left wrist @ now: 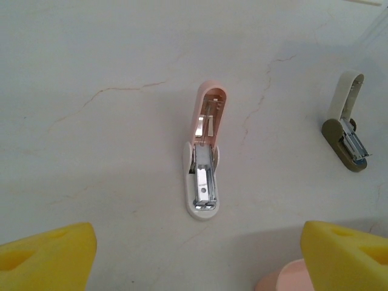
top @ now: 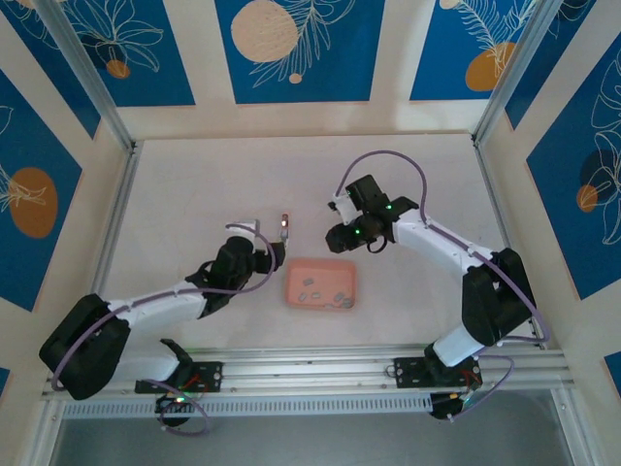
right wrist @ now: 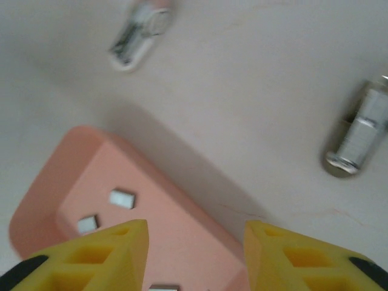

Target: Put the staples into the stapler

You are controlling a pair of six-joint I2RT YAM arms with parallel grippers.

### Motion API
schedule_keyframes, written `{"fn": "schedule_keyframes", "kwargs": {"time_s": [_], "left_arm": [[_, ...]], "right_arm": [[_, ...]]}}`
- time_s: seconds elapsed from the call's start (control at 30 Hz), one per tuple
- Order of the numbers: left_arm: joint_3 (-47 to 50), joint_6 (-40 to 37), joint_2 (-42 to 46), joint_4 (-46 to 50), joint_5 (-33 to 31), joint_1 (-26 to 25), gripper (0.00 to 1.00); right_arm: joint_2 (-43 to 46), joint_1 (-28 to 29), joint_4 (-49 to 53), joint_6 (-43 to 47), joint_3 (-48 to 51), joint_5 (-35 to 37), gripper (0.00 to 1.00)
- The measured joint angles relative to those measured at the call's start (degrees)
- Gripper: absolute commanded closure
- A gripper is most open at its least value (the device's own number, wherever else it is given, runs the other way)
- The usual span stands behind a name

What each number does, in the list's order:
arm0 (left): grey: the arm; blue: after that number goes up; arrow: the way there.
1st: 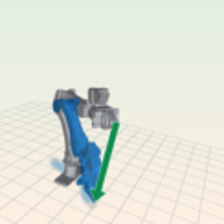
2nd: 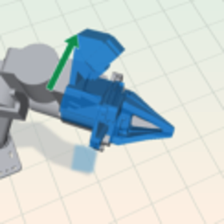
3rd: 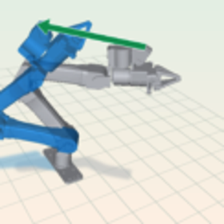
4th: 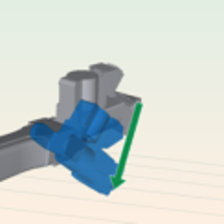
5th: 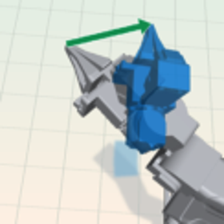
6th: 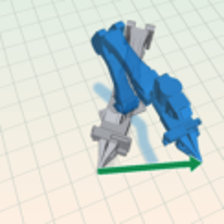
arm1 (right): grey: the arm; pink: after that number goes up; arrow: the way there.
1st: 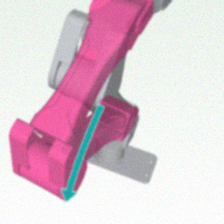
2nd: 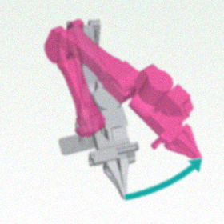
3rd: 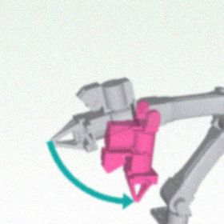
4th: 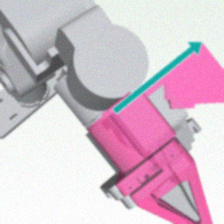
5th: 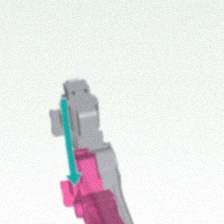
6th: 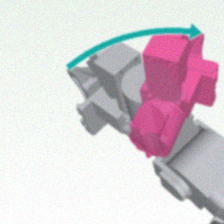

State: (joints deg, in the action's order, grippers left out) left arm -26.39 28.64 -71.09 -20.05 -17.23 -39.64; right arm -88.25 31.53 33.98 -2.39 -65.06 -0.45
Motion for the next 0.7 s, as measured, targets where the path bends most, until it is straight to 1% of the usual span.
{"fn": "schedule_keyframes", "kwargs": {"time_s": [0.2, 0.4, 0.5, 0.57, 0.7], "left_arm": [[3.69, 6.03, 2.19, 1.77, -1.03, 0.04, 0.11], [8.35, 11.61, 6.03, 3.28, -3.02, 0.15, 0.1], [9.35, 12.85, 8.87, 4.48, -4.52, 0.35, 0.07], [9.9, 13.31, 10.58, 4.7, -5.68, 0.74, 0.06], [11.37, 13.92, 12.41, 4.96, -7.23, 2.03, 0.07]], "right_arm": [[0.09, 3.04, 1.38, 19.12, -0.96, -4.57, 0.5], [0.22, 3.43, 1.33, 35.32, -1.51, -9.05, 0.51], [-0.68, 4.11, 1.73, 42.25, -2.78, -10.67, 0.53], [-1.92, 5.11, 1.86, 46.64, -3.54, -11.28, 0.55], [-6.21, 8.22, 2.93, 55.21, -4.72, -10.75, 0.56]]}}
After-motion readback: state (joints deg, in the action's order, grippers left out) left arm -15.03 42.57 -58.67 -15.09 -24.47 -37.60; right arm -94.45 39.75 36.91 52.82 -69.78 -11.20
